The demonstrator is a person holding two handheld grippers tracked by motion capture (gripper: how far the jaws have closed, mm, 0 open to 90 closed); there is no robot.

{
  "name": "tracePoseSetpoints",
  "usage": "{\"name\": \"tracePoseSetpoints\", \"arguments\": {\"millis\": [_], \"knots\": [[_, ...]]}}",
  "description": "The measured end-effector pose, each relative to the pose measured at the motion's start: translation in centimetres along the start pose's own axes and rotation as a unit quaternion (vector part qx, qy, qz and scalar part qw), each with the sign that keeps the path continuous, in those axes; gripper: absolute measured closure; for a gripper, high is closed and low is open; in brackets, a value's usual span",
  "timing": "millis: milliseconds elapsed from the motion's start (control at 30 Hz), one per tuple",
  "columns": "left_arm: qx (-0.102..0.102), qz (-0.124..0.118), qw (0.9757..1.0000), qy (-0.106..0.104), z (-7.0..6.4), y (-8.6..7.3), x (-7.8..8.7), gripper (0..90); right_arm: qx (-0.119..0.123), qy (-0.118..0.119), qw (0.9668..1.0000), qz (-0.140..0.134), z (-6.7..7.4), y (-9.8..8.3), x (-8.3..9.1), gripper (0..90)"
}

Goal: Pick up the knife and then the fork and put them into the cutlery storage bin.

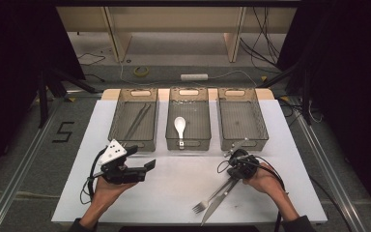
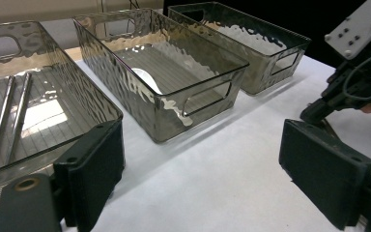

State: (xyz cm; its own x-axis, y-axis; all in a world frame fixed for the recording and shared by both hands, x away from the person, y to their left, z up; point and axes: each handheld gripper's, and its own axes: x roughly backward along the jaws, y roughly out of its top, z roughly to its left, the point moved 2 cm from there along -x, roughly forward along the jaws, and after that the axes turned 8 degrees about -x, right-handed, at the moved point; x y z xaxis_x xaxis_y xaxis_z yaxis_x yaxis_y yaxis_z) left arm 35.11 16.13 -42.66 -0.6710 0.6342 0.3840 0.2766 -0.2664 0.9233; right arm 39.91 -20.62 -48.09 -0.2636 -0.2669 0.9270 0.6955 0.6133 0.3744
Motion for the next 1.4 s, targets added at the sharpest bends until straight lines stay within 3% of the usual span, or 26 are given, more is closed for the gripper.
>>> {"name": "tracePoseSetpoints", "arguments": {"millis": [667, 833, 967, 1400], "knots": [[-0.001, 0.001, 1.0000, -0.001, -0.2, 0.0, -0.3, 15.4, -0.005, -0.023, 0.9993, 0.030, 0.3, -5.2, 2.5, 90.0], [-0.006, 0.003, 1.0000, -0.002, -0.2, 0.1, -0.3, 15.4, 0.007, -0.025, 0.9993, 0.027, 0.4, -5.2, 2.8, 90.0], [-0.005, 0.003, 1.0000, -0.003, -0.2, 0.1, -0.4, 15.4, -0.001, -0.039, 0.9988, 0.031, -0.3, -5.0, 2.6, 90.0], [-0.004, 0.001, 1.0000, -0.002, -0.2, 0.1, -0.3, 15.4, -0.011, -0.025, 0.9985, 0.048, -0.5, -5.9, 3.0, 90.0]]}}
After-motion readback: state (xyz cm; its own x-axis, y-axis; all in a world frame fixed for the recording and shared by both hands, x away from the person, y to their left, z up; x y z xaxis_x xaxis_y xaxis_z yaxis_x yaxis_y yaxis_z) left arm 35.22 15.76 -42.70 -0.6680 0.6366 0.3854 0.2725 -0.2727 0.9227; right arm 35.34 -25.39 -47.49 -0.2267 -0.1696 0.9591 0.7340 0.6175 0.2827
